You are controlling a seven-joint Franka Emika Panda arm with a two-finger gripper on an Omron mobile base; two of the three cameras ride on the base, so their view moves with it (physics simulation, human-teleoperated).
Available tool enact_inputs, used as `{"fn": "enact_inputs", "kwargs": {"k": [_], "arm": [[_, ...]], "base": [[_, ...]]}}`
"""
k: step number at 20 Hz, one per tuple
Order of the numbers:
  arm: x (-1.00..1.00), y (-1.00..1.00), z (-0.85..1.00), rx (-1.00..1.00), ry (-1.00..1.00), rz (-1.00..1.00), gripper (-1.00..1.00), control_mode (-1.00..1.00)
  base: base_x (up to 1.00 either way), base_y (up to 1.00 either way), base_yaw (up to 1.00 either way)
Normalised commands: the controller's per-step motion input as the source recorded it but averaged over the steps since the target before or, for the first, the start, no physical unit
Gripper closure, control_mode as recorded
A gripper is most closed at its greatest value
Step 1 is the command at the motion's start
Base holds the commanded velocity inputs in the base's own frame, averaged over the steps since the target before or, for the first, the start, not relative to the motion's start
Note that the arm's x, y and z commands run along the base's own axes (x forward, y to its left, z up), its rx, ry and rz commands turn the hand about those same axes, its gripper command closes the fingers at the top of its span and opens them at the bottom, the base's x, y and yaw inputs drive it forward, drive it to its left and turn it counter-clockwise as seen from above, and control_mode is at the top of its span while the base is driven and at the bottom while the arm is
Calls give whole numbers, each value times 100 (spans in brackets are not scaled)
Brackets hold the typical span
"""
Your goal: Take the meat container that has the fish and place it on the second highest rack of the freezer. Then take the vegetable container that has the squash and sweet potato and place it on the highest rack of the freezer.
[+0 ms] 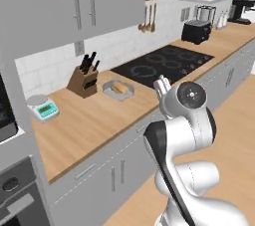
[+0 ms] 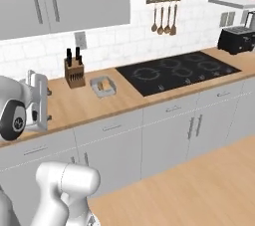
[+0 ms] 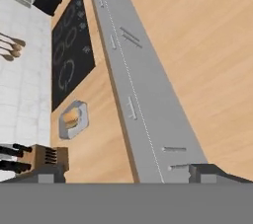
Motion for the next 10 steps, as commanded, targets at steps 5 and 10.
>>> {"fn": "enact_inputs", "kwargs": {"k": [5,10], "arm": [[0,0,0,0,0,0,-100,100],[0,0,0,0,0,0,-100,100]], "base": [[100,-15,12],[98,0,25]]}}
